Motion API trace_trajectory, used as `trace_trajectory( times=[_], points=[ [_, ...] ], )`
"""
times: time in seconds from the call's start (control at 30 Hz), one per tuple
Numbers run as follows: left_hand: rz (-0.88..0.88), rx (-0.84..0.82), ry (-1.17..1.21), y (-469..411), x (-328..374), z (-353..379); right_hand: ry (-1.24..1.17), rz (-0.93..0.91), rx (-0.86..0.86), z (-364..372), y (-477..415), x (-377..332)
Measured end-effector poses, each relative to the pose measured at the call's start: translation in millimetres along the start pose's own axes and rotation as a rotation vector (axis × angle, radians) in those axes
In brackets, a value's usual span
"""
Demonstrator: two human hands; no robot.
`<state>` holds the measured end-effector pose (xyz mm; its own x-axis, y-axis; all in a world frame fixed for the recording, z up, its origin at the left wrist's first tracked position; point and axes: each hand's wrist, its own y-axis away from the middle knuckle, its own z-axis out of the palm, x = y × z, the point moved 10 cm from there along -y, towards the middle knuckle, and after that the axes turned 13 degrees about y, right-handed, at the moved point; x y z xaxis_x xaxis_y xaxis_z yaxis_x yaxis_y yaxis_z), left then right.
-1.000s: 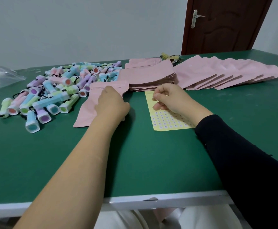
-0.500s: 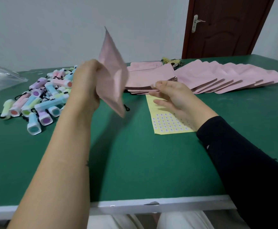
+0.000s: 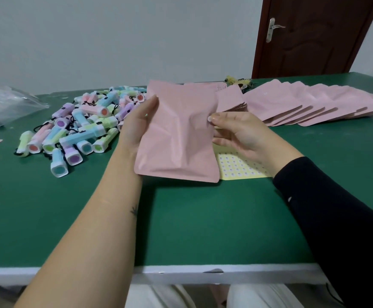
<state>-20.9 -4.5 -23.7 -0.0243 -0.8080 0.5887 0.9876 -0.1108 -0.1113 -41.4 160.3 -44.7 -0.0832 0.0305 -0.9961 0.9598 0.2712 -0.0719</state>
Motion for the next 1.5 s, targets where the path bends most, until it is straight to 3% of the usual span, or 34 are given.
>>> trace_trajectory(
  times=[0.2, 0.37, 0.53, 0.93, 1.07, 1.13, 1.37, 1.5],
  points=[
    [-0.063, 0.07, -0.034, -1, -5, -13, 0.342, -0.189, 0.15, -8, 4, -24],
    [-0.066, 0.008, -0.108, 0, -7, -2, 0.641, -0.337, 0.279, -8, 11, -46],
    [-0.067, -0.061, -0.103, -1, -9, 5, 0.747, -0.38, 0.314, -3, 16, -50],
    [-0.06, -0.093, -0.066, -3, -11, 9, 0.607, -0.384, 0.37, -11, 15, -47],
    [-0.097, -0.103, -0.032, -7, -14, 6, 0.213, -0.03, 0.272, -21, -1, -3],
    [-0.117, -0.121, -0.021, -7, -16, 7, 0.052, 0.019, 0.192, -16, -3, 5],
    [-0.162, -0.191, -0.04, -2, -23, 17, 0.154, -0.144, 0.212, -14, 0, -9],
    [-0.155, -0.099, -0.078, -8, -22, 9, 0.188, -0.16, 0.267, -19, 1, -11]
  ],
)
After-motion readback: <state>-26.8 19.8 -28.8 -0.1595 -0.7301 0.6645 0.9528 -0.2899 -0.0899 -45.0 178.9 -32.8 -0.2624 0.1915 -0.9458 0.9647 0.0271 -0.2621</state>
